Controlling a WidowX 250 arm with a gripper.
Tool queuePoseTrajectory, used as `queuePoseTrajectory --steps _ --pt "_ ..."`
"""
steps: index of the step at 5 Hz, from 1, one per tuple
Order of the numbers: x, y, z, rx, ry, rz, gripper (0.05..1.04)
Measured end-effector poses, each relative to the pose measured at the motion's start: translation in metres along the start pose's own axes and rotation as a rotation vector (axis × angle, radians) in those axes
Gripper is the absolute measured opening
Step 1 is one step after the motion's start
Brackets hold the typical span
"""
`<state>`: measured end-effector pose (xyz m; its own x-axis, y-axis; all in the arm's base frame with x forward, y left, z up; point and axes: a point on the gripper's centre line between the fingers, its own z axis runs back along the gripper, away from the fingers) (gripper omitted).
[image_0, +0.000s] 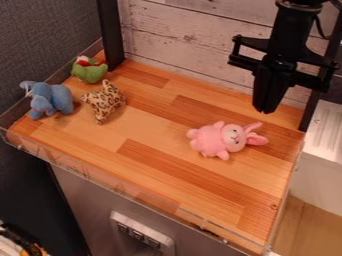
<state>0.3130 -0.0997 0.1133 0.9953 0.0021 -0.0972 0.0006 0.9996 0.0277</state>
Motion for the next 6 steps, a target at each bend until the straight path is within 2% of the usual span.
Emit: queuePoseTrajectory --steps 1,3,4,5,6 --pt "0.005 0.018 0.000 -0.003 0.000 -0.125 0.063" --pt "0.052 0.089 0.007 0.000 -0.005 -0.438 0.063" --pt "0.069 0.134 0.007 -0.001 -0.007 -0.479 0.065" --pt "0.075 0.183 0.005 -0.009 -0.010 -0.415 0.069" --pt "0.070 0.232 0.001 -0.025 0.002 -0.294 0.104"
